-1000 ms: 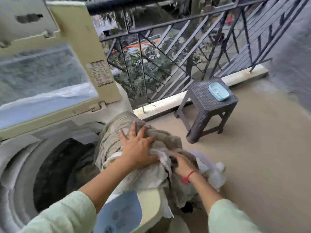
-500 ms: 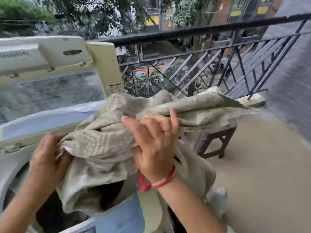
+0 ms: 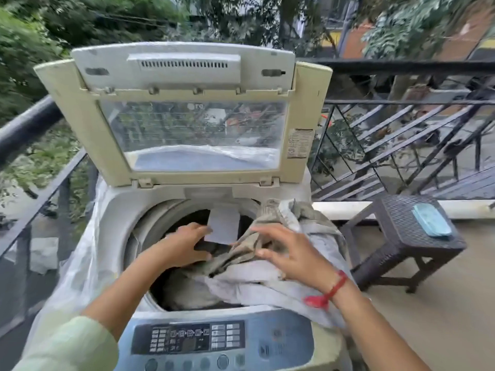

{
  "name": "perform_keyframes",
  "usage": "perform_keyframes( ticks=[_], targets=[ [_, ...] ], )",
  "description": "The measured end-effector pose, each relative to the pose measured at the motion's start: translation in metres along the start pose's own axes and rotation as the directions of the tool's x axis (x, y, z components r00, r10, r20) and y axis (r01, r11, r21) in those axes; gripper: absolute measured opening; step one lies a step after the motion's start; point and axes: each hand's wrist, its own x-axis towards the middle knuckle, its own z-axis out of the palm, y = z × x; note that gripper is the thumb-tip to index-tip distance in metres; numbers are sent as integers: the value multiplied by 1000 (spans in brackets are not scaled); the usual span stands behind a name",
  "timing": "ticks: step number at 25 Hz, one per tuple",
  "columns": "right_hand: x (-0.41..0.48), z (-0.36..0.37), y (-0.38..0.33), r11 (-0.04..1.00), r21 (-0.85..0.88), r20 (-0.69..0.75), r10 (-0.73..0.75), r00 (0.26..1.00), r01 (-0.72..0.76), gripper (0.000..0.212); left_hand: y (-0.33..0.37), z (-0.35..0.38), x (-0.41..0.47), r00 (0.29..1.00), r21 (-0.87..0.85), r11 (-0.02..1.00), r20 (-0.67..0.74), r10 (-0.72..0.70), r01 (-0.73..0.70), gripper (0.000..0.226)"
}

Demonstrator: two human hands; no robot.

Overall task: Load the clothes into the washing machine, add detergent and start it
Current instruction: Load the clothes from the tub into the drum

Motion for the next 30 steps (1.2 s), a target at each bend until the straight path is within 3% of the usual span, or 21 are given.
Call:
perform_keyframes(
  ticks=[1, 2, 3, 5, 7, 8, 10, 12, 13, 16, 18, 19, 20, 21, 22, 23, 24, 25, 26, 28, 30],
  targets=[
    [-9, -16, 16, 996, -82, -280, 5, 960, -29, 49, 14, 0, 9, 988, -85, 993, -141, 67, -79, 77],
    [-18, -31, 36, 980, -143, -459, 56, 887, -136, 60, 32, 0, 16, 959, -197, 965, -257, 119, -173, 83],
    [-26, -43, 54, 943, -125, -526, 200, 826, -308, 76, 51, 2, 25, 930, -310, 910, -327, 168, -274, 88],
    [-43, -42, 86, 800, 106, -347, 586, 732, -591, 98, 97, 16, 42, 912, -477, 791, -329, 244, -384, 95],
    [-54, -15, 104, 710, 369, -146, 681, 717, -600, 75, 134, 39, 56, 925, -463, 802, -228, 303, -377, 91],
    [-57, -1, 109, 695, 473, -183, 679, 711, -542, 52, 142, 52, 62, 925, -422, 824, -214, 314, -378, 82],
    [-61, 17, 114, 750, 467, -396, 651, 647, -469, 20, 140, 65, 69, 901, -440, 800, -338, 273, -408, 53],
    [-63, 19, 112, 806, 340, -549, 589, 594, -485, 17, 123, 57, 70, 883, -545, 730, -436, 173, -412, 27],
    [-64, 18, 108, 819, 290, -594, 560, 578, -496, 18, 113, 46, 69, 865, -511, 744, -469, 179, -431, 21],
    [-67, 18, 94, 823, 161, -682, 492, 541, -545, 20, 74, 12, 65, 724, -54, 875, -587, 361, -480, 16],
    [-69, 20, 80, 820, 67, -757, 412, 506, -568, 18, 35, -6, 59, 663, 51, 936, -692, 285, -349, 26],
    [-67, 20, 72, 825, 19, -794, 356, 492, -565, 16, 13, -10, 55, 670, 57, 974, -717, 192, -219, 29],
    [-64, 18, 64, 827, -25, -823, 302, 481, -562, 15, -6, -10, 52, 737, 95, 994, -667, 109, -61, 32],
    [-60, 15, 56, 832, -61, -840, 255, 478, -551, 15, -21, -5, 49, 869, 199, 976, -494, 23, 87, 39],
    [-54, 12, 49, 845, -93, -847, 211, 488, -527, 16, -31, 5, 45, 971, 350, 923, -224, -82, 158, 51],
    [-49, 9, 42, 860, -126, -846, 167, 507, -495, 17, -35, 16, 43, 981, 479, 868, 68, -181, 127, 66],
    [-43, 8, 36, 873, -162, -839, 124, 529, -460, 17, -36, 26, 39, 929, 516, 852, 268, -255, 85, 82],
    [-39, 8, 31, 880, -191, -835, 87, 543, -435, 18, -31, 34, 38, 894, 471, 881, 372, -249, 50, 97],
    [-35, 10, 29, 884, -207, -833, 66, 549, -420, 18, -24, 39, 40, 908, 354, 935, 383, -168, 23, 113],
    [-31, 19, 25, 891, -223, -829, 40, 558, -396, 16, -3, 41, 44, 983, -12, 993, 141, 117, -116, 134],
    [-29, 25, 25, 886, -262, -812, 12, 583, -383, 17, 40, 39, 42, 902, -339, 836, -173, 395, -431, 137]
  ],
)
